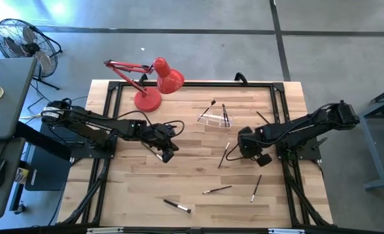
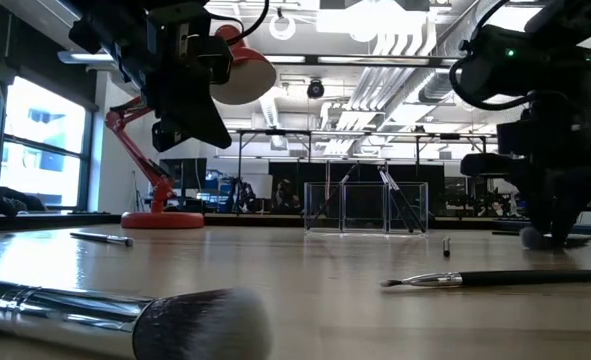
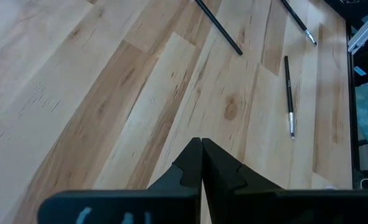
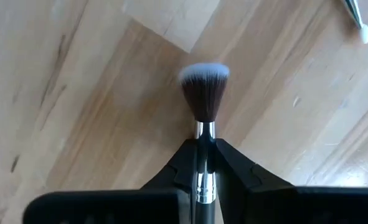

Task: Put items in baskets/containers
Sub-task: Put the powder brush into the transparent organizer

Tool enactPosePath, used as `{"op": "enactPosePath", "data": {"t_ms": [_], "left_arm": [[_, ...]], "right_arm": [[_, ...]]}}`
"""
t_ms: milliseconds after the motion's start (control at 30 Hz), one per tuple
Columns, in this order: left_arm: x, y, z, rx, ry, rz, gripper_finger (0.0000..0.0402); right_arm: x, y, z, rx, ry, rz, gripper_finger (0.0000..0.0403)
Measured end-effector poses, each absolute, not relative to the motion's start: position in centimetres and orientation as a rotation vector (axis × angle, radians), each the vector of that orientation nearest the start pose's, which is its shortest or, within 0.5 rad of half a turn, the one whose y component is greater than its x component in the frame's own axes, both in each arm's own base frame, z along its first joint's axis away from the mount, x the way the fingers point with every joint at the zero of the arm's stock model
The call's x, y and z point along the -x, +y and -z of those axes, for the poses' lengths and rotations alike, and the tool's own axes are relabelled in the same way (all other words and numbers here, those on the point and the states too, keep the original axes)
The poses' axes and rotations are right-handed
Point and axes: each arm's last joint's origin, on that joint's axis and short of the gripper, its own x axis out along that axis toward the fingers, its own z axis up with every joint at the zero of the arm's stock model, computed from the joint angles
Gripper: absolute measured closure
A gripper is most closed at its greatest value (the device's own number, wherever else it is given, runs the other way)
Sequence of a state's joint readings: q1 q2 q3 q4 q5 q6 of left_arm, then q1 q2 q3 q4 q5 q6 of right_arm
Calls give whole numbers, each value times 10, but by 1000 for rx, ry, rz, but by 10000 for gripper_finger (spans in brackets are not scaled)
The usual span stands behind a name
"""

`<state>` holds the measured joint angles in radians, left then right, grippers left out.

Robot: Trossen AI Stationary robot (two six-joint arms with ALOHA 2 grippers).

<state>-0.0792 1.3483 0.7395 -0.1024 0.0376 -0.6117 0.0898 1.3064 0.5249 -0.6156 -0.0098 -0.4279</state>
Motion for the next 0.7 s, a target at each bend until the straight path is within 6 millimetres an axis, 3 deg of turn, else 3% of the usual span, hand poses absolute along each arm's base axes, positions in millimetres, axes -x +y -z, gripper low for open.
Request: {"op": "enactPosePath", "data": {"t_ms": [167, 333, 533, 700], "left_arm": [[-269, -23, -207, 574, 727, -97, 401], [-269, -23, -207, 576, 730, -86, 401], [-269, -23, -207, 574, 733, -86, 401], [-269, -23, -207, 578, 739, -76, 401]], "right_arm": [[-190, 17, -139, 375, 1336, -330, 374], [-209, 17, -159, 380, 1243, -238, 374], [-233, 17, -196, 358, 1108, -107, 374], [-248, 10, -229, 271, 898, 78, 374]]}}
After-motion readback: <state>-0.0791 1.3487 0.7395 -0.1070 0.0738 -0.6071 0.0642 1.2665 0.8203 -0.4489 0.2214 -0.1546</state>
